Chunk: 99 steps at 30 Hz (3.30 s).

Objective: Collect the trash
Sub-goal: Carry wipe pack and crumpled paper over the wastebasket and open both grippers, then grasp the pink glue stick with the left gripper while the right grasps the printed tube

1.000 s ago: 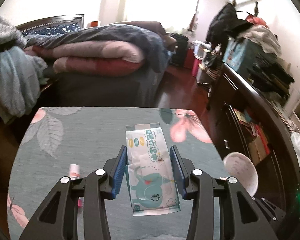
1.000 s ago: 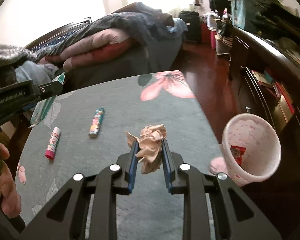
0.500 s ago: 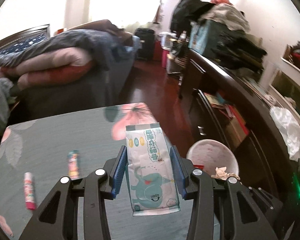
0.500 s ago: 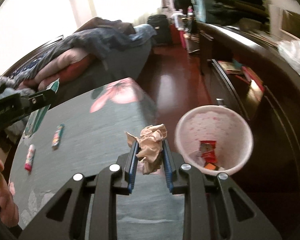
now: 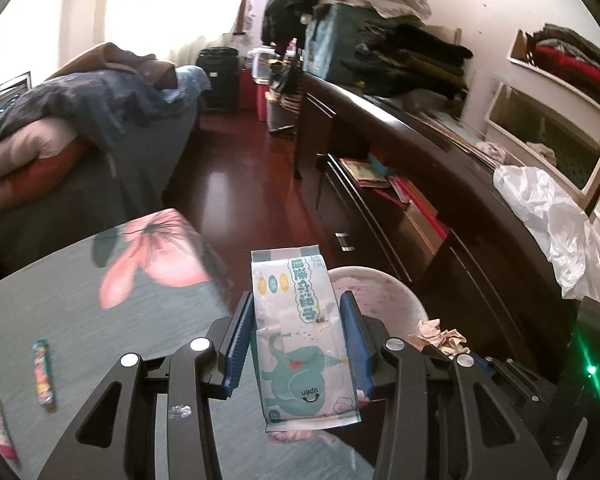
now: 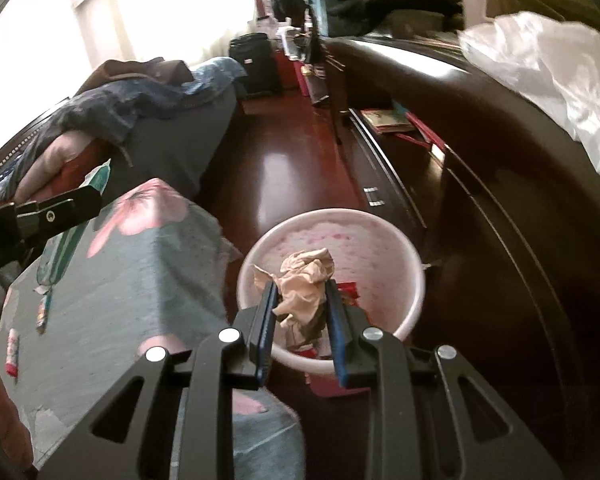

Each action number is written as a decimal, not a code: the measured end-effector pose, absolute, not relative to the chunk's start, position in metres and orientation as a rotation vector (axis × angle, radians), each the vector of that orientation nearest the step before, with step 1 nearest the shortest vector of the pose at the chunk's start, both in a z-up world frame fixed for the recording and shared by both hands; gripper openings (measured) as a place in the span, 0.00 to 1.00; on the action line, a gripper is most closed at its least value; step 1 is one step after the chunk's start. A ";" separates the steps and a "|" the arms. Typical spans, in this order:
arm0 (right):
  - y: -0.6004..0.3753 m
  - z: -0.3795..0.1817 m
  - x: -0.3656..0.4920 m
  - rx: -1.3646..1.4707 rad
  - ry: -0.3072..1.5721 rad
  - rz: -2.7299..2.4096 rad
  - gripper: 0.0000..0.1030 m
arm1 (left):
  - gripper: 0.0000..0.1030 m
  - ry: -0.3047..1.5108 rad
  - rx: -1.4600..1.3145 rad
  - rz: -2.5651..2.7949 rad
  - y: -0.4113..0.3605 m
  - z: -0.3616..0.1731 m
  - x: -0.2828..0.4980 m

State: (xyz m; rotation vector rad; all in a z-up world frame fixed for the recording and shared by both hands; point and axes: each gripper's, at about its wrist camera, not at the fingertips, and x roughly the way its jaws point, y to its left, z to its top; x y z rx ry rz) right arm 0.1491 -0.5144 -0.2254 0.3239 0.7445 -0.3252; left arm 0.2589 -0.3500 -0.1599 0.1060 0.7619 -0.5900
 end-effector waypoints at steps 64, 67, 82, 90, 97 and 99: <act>-0.385 -0.206 0.166 0.079 0.757 -0.143 0.90 | 0.96 0.789 0.025 -0.211 -0.201 -0.178 0.268; -0.347 -0.205 0.171 0.027 0.765 -0.077 0.90 | 0.96 0.809 -0.024 -0.103 -0.153 -0.187 0.268; -0.235 -0.205 0.199 -0.101 0.791 0.083 0.90 | 0.79 0.934 -0.179 0.090 -0.025 -0.240 0.286; -0.210 -0.212 0.232 -0.047 0.833 0.121 0.90 | 0.39 0.925 -0.158 0.081 -0.021 -0.245 0.288; -0.184 -0.215 0.271 0.033 0.876 0.182 0.90 | 0.22 0.910 -0.216 0.081 0.007 -0.241 0.278; -0.177 -0.218 0.283 0.036 0.886 0.180 0.90 | 0.22 0.892 -0.226 0.102 0.019 -0.237 0.271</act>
